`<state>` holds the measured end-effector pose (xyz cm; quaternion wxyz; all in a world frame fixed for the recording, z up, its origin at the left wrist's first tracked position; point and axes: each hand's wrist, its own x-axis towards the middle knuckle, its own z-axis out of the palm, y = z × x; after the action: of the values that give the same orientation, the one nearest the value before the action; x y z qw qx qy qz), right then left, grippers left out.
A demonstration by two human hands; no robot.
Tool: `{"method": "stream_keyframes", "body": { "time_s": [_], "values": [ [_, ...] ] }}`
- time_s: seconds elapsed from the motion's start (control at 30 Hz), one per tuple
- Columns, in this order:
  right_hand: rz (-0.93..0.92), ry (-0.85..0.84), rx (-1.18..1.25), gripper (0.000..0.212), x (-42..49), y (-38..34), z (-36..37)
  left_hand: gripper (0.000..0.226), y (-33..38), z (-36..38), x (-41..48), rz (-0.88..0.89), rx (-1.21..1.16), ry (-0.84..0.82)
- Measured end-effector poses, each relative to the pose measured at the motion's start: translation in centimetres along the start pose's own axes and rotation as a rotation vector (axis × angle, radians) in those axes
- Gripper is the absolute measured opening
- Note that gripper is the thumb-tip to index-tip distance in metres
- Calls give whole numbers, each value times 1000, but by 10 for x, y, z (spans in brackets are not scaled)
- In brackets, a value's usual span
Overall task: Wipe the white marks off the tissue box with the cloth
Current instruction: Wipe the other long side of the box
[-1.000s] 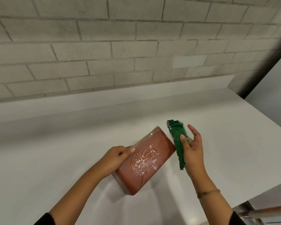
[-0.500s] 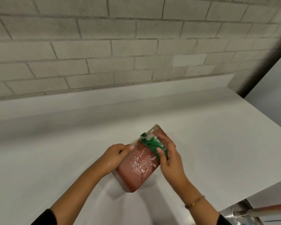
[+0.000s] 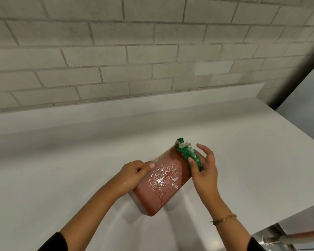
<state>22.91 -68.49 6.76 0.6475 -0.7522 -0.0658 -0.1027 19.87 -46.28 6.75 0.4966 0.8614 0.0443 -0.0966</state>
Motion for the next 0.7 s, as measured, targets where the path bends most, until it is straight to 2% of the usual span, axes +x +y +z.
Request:
{"method": "stream_keyframes", "body": {
  "time_s": [0.1,0.2,0.27,0.4,0.57,0.7],
  "values": [
    [-50,-84,-96,47,-13,1,6,47,1,-1,0,-6,-12,7],
    [-4,-119,25,46,-23,2,1,43,2,0,0,-15,-29,23],
    [70,-90,146,43,-20,-1,-8,42,3,0,0,-20,-37,22],
    [55,35,146,46,-1,-5,-20,42,5,-2,0,-17,-36,-4],
    [-18,13,-134,54,0,-3,-5,39,3,2,-3,11,15,-17],
    [-104,-117,-249,45,-18,-1,11,44,4,2,-3,6,14,16]
  ]
}}
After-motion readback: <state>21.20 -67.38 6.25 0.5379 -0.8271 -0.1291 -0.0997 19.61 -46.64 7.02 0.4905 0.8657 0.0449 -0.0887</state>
